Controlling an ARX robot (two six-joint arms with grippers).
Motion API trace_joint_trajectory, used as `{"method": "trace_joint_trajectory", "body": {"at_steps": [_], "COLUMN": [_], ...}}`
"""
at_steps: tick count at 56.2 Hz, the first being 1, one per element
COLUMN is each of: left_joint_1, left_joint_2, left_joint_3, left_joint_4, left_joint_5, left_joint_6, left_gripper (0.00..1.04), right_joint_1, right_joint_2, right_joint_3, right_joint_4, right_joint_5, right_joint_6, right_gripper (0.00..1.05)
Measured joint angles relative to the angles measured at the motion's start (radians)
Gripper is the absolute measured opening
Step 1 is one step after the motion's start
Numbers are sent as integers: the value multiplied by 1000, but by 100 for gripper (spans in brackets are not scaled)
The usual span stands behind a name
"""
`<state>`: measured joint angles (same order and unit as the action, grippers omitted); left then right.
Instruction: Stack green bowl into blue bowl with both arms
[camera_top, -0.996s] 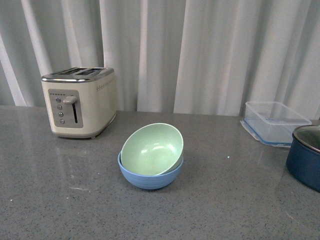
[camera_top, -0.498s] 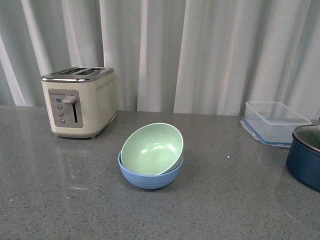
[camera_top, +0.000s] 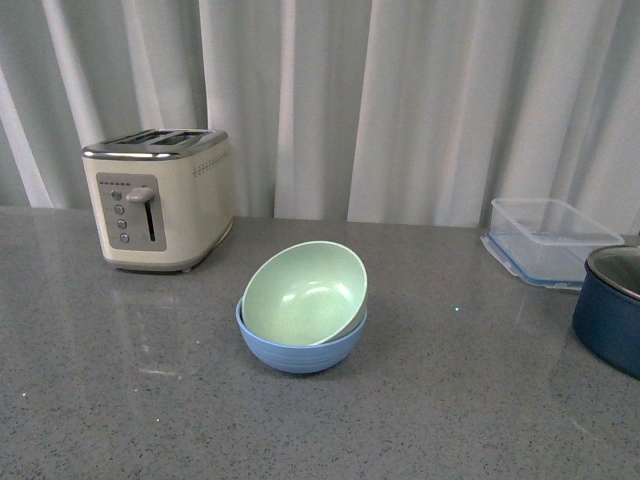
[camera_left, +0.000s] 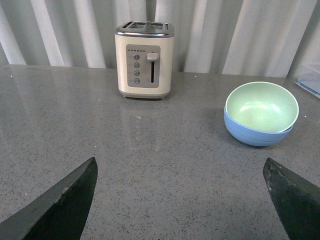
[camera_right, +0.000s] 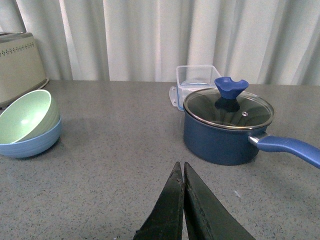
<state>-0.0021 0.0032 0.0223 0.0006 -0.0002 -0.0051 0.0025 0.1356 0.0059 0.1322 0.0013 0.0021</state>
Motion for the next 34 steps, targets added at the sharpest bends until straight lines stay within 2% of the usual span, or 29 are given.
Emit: {"method": "trace_joint_trajectory", "body": {"at_steps": [5, 18, 27, 34], "left_joint_1": [0, 0, 0, 0], "left_joint_2": [0, -1, -1, -1], "left_joint_3": [0, 0, 0, 0], "left_joint_4": [0, 0, 0, 0], "left_joint_5": [-1, 0, 0, 0], "left_joint_6": [0, 0, 0, 0], "left_gripper": [98, 98, 98, 98], "right_joint_1": [0, 0, 0, 0], "right_joint_2": [-97, -131, -131, -131], "right_joint_3": [0, 0, 0, 0], "right_joint_4": [-122, -130, -130, -130], "right_joint_5": [-2, -2, -2, -2], "right_joint_6": [0, -2, -2, -2], "right_gripper": [1, 3, 31, 59]}}
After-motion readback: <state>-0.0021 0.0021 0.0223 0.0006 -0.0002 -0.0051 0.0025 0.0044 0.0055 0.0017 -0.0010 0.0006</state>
